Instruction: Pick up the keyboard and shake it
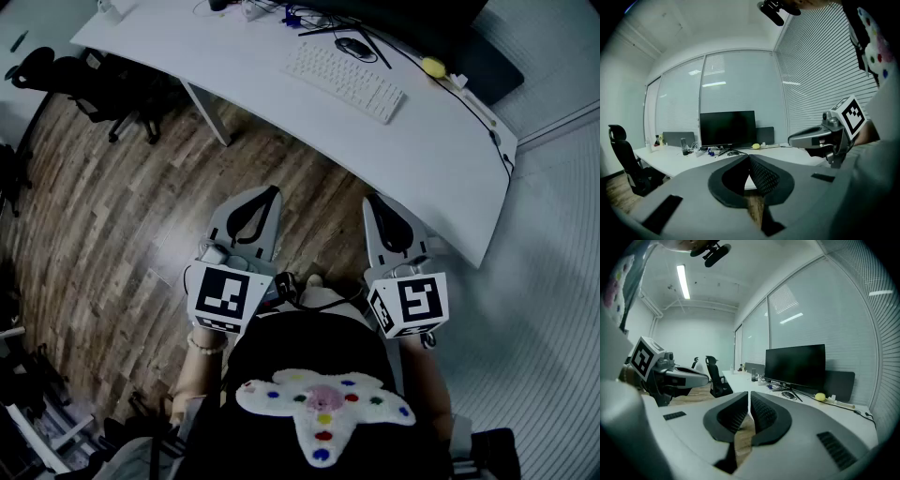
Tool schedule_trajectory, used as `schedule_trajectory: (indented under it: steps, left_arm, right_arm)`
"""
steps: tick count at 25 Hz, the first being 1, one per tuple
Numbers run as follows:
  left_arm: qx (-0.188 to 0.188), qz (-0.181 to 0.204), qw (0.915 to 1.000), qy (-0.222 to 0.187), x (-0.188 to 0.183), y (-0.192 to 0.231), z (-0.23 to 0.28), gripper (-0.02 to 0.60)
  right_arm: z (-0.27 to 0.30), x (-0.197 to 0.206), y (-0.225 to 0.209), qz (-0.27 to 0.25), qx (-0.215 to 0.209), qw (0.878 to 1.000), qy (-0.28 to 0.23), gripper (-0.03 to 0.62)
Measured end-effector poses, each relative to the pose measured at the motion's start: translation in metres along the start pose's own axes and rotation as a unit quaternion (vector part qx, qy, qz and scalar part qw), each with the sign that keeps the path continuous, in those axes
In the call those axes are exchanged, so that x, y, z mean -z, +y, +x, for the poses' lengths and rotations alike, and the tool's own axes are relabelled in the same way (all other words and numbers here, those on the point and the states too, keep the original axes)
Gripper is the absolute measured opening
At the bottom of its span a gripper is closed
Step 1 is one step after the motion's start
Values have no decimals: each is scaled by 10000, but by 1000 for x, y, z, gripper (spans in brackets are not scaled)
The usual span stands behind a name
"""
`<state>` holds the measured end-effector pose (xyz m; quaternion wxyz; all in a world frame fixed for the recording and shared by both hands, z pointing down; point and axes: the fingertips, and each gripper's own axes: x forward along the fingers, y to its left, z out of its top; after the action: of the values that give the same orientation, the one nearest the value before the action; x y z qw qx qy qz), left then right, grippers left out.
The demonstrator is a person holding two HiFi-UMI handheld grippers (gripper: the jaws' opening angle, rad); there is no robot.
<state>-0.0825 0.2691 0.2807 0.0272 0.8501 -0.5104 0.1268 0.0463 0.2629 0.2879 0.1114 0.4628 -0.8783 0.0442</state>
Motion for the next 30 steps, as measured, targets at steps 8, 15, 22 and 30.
schedule_trajectory:
  steps: [8, 15, 22, 30]
  left_arm:
    - [14, 48, 10000, 28, 3, -1, -1, 17]
    - [29, 54, 10000, 23, 3, 0, -1, 17]
    - [49, 48, 10000, -10, 4, 9, 0, 17]
    - [117, 39, 9999, -116, 1, 20, -3, 17]
  right_arm:
    - [0, 2, 2, 20, 18, 10000, -7, 41]
    - [0, 1, 2, 30, 28, 10000, -25, 42]
    - [5, 1, -1, 255, 197, 9995, -11, 43]
    - [8, -7, 4, 217, 388, 9990, -85, 43]
